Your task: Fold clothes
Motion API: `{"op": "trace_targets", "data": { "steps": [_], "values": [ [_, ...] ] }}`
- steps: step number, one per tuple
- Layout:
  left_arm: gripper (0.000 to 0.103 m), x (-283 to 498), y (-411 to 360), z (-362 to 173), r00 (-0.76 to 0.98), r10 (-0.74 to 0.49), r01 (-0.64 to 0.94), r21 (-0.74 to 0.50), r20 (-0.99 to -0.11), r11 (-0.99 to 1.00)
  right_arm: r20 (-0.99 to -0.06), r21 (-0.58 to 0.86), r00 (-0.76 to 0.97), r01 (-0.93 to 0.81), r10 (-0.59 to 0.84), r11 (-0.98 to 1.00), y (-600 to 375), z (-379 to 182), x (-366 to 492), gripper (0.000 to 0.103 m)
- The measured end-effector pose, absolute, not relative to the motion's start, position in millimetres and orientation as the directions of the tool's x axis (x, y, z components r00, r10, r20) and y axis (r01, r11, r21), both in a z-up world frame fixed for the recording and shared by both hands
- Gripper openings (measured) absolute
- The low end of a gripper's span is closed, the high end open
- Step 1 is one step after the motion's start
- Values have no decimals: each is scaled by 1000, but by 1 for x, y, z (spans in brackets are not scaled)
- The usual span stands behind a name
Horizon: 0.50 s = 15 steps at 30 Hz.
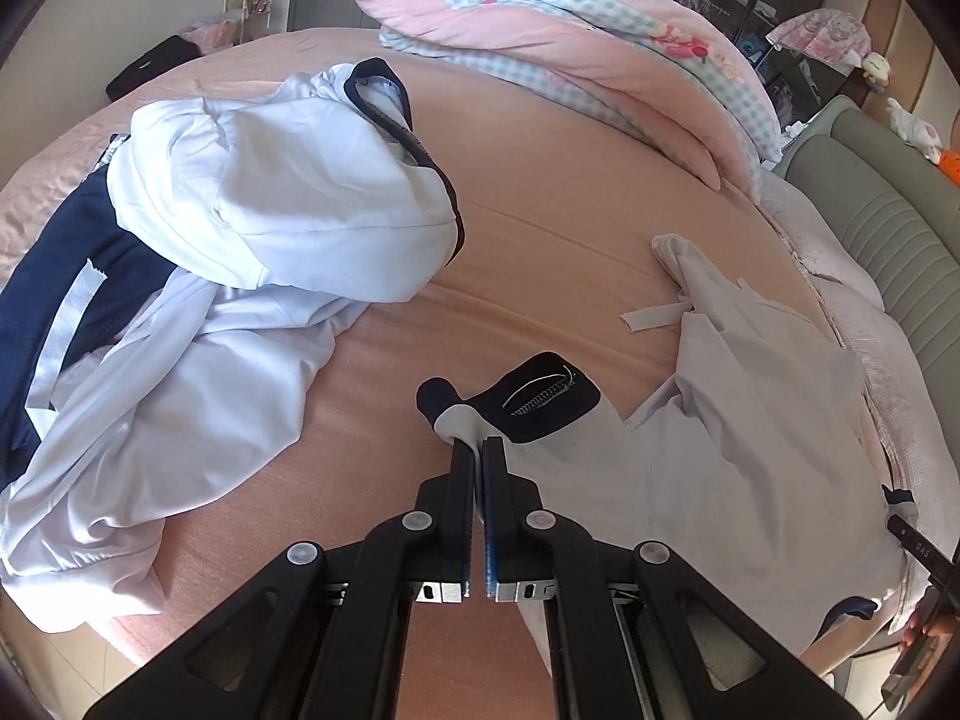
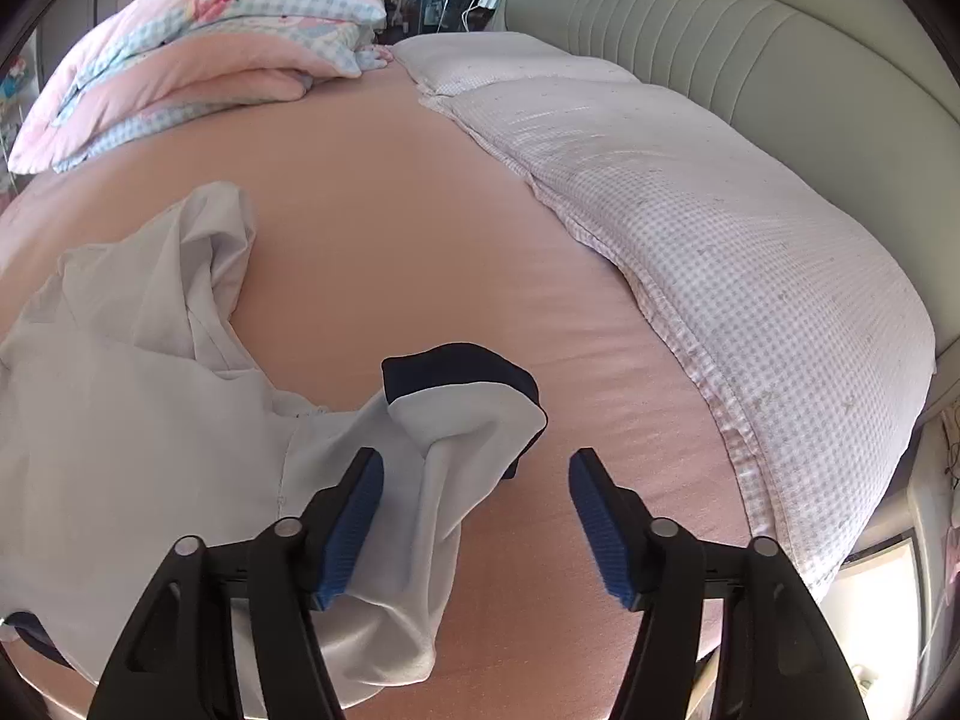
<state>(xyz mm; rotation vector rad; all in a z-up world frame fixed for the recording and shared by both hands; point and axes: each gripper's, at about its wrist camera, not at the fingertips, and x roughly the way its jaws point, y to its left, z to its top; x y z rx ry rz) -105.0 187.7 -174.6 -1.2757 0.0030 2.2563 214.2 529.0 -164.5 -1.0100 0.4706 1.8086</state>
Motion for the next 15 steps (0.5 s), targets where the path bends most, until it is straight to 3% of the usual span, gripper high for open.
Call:
{"op": "trace_targets", "data": {
  "steps": [2,4,5,6,8,15],
  "values": [
    [5,-108,186,-170,-390,473,-444,-289,-790,-848,-806,-81,-217,-881,551,-465,526,-160,218,67],
    [14,-108,181,-164,-388,483,-432,-308,-785,-848,-810,-46,-244,-880,533,-473,524,-155,222,68],
    [35,-108,180,-160,-391,485,-427,-312,-782,-849,-815,-28,-254,-881,522,-472,524,-153,224,68],
    [68,-108,178,-156,-395,486,-423,-315,-780,-850,-819,-10,-263,-882,510,-472,523,-151,226,68],
    [93,-106,174,-147,-413,499,-420,-327,-762,-847,-820,13,-270,-891,505,-454,521,-146,231,68],
    [93,-85,168,-125,-450,514,-449,-313,-730,-837,-799,73,-317,-894,511,-441,494,-130,247,68]
  ]
}}
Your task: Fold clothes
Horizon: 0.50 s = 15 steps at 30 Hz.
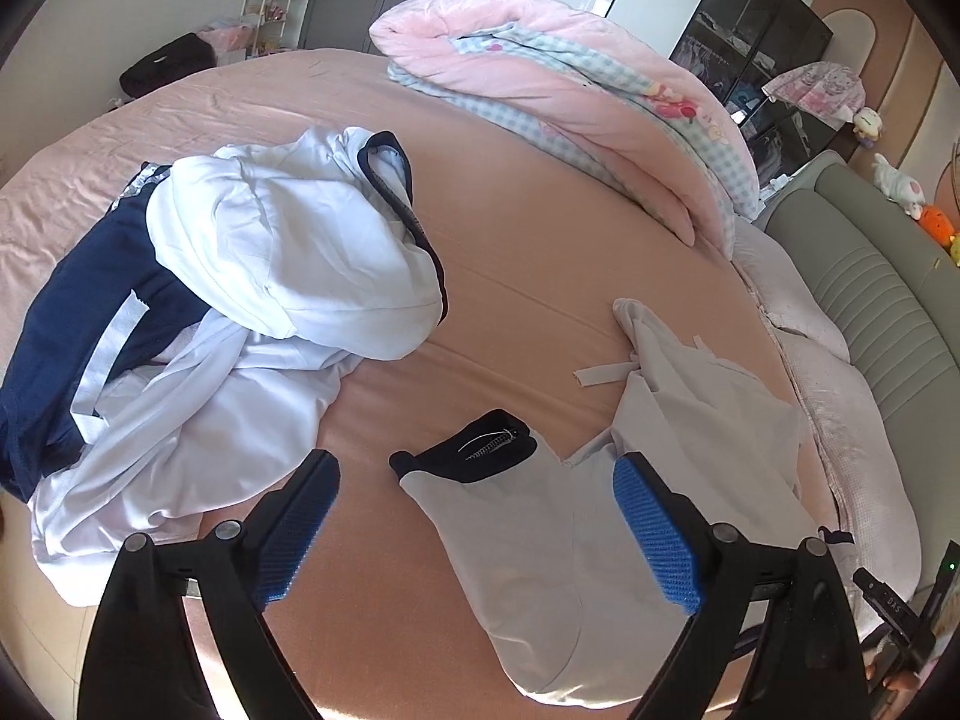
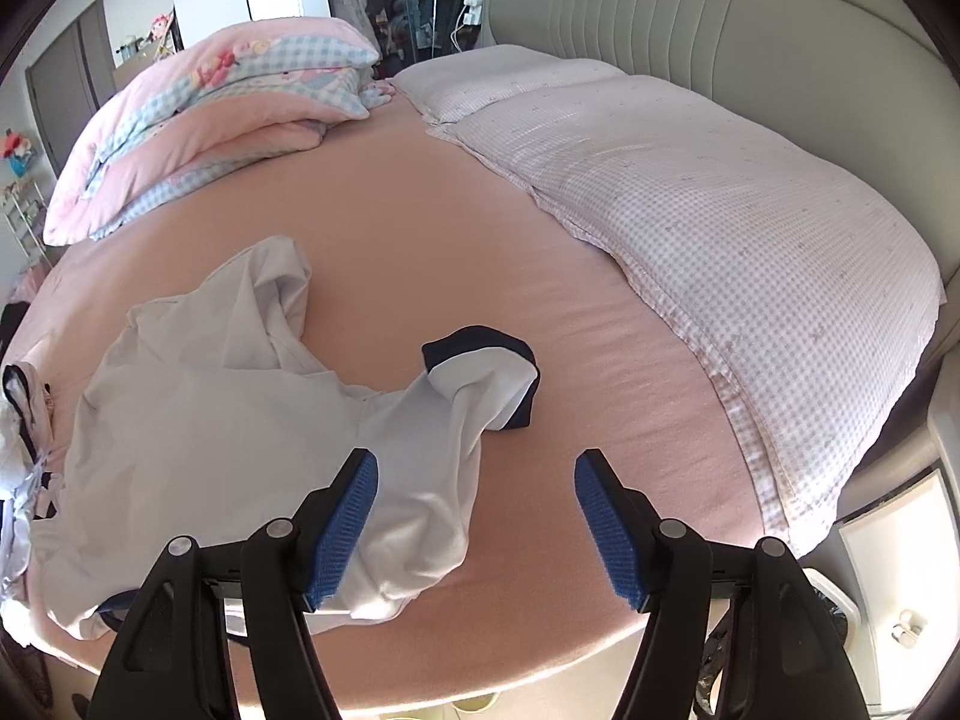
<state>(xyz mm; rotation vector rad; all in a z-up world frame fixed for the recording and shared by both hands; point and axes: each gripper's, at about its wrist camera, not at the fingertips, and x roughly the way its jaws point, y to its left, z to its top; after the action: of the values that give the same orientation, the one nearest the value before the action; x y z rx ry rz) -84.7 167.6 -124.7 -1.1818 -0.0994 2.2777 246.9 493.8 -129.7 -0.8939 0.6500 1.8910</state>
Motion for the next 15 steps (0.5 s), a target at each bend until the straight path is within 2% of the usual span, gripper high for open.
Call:
{"op": "trace_targets", "data": {
  "steps": [4,12,15],
  "values": [
    [93,-60,176,-122,-480,499,-509,-235,-721,-828,-786,47,-336,-869,519,-492,467,-123,243,68],
    [93,3,211,-130,-581,456,-654,52,-675,-755,-777,-26,-352,-810,521,-586,418,-124,225,68],
    [93,20,220,-133,-583,467,-687,97,-665,-720,-777,-56,-345,-795,526,-604,406,-128,222,68]
  ]
}}
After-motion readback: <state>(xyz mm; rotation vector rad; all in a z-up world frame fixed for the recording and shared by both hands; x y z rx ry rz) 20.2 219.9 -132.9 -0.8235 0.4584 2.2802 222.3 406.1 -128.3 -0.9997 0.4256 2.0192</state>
